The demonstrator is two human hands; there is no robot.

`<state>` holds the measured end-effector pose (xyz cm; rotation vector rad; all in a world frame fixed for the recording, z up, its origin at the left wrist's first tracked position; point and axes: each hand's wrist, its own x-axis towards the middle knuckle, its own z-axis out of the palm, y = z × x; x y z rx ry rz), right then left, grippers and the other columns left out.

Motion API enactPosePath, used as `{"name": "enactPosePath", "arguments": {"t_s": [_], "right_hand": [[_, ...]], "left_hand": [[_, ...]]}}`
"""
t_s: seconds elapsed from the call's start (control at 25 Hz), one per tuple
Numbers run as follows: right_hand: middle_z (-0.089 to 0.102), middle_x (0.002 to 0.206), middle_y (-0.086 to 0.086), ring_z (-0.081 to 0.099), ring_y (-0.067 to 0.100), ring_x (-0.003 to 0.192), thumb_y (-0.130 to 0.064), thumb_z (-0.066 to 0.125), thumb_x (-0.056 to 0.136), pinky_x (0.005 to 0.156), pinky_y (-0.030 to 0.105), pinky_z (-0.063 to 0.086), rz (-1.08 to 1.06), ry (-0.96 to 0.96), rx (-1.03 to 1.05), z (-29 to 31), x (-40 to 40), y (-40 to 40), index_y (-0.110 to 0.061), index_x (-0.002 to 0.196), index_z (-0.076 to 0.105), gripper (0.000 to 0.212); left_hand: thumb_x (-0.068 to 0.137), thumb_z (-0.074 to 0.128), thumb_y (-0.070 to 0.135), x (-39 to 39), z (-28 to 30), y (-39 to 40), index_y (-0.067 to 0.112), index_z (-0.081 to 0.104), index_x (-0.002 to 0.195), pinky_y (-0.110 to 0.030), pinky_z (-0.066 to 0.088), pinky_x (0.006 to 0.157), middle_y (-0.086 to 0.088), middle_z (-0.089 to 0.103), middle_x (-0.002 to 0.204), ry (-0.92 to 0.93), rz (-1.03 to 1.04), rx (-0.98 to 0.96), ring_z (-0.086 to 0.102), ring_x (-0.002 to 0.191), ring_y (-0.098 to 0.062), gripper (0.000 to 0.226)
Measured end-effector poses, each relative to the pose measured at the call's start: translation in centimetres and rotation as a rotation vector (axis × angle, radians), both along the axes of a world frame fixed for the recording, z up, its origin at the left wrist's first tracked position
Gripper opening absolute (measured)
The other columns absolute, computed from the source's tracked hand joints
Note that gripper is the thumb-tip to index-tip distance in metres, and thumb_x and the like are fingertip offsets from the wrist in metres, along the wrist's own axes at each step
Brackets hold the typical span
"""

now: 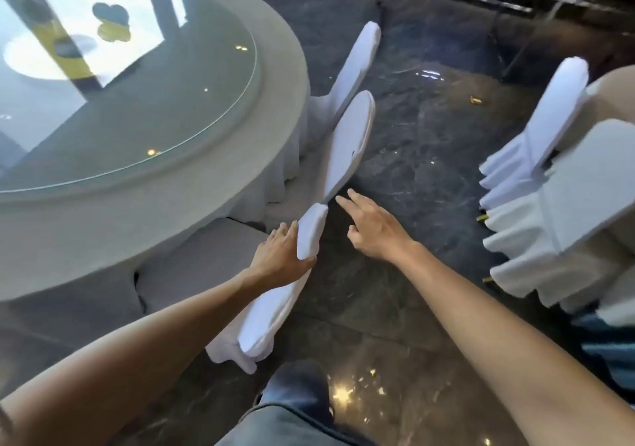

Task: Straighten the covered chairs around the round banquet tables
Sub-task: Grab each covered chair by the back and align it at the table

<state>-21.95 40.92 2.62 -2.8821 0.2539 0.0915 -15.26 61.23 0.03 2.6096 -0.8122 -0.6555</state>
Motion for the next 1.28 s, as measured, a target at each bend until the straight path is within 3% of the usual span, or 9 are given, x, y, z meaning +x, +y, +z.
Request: {"name": "enactPosePath", "arguments": {"t_s": [0.2,0.48,0.64,0.76,0.88,1.04,1.28], "right_hand": [[0.027,0.157,0.014,0.024,0.026,0.145,-0.007,0.054,0.087,0.113,0.044,0.035,0.161,-0.034,-0.041,-2.0,7.2,-8.7,-0.015,0.152,0.028,0.07],[0.021,0.16,0.013,0.021,0.025,0.147,-0.004,0.054,0.084,0.116,0.036,0.027,0.382,0.013,-0.078,-5.3,16.9,-18.1,-0.014,0.153,0.021,0.077],[0.024,0.158,0.015,0.02,0.03,0.146,-0.01,0.058,0.082,0.118,0.049,0.022,0.536,0.037,-0.204,-7.1,21.8,-21.9,-0.012,0.152,0.025,0.077],[0.048,0.14,0.009,0.033,0.03,0.138,-0.02,0.054,0.081,0.116,0.06,0.012,0.724,0.19,-0.438,-8.7,24.9,-24.7,-0.015,0.137,0.045,0.057],[0.057,0.119,-0.002,0.045,0.024,0.124,-0.015,0.053,0.078,0.115,0.055,0.014,0.907,0.295,-0.533,-10.0,27.3,-26.8,-0.022,0.128,0.051,0.05],[0.063,0.112,-0.001,0.057,0.025,0.107,-0.015,0.056,0.075,0.099,0.04,0.034,1.057,0.238,-0.57,-10.7,30.1,-28.3,-0.024,0.129,0.048,0.055],[0.067,0.099,-0.001,0.062,0.025,0.095,-0.019,0.062,0.077,0.073,0.034,0.038,1.044,0.227,-0.625,-10.4,31.8,-28.3,-0.023,0.104,0.06,0.027]], "left_hand": [[0.09,0.059,0.052,3.6,-2.4,-7.2,0.017,0.01,0.157,-0.048,0.027,0.117,-0.011,0.012,0.164,0.012,0.232,-0.045,0.018,0.149,-0.031,0.09],[0.086,0.059,0.054,9.9,-6.3,-15.3,0.015,0.015,0.156,-0.046,0.034,0.112,-0.013,0.024,0.159,0.133,0.41,0.0,0.027,0.145,-0.03,0.092],[0.083,0.058,0.056,11.4,-6.5,-16.9,0.015,0.02,0.154,-0.045,0.037,0.109,-0.014,0.029,0.156,0.122,0.557,0.014,0.032,0.142,-0.03,0.091],[0.079,0.058,0.061,11.8,-6.9,-17.7,0.017,0.035,0.145,-0.044,0.042,0.101,-0.009,0.044,0.144,0.144,0.676,0.085,0.045,0.129,-0.027,0.082],[0.075,0.062,0.059,10.9,-6.9,-18.2,0.019,0.05,0.132,-0.042,0.045,0.095,-0.003,0.056,0.133,0.224,0.791,0.168,0.053,0.121,-0.024,0.07],[0.07,0.067,0.048,7.7,-7.1,-18.9,0.028,0.055,0.109,-0.035,0.044,0.073,0.002,0.065,0.111,0.309,0.886,0.341,0.061,0.099,-0.023,0.046],[0.081,0.058,0.021,6.6,-7.7,-19.1,0.026,0.061,0.106,-0.036,0.047,0.073,-0.002,0.068,0.106,0.185,0.881,0.533,0.065,0.096,-0.027,0.026]]}}
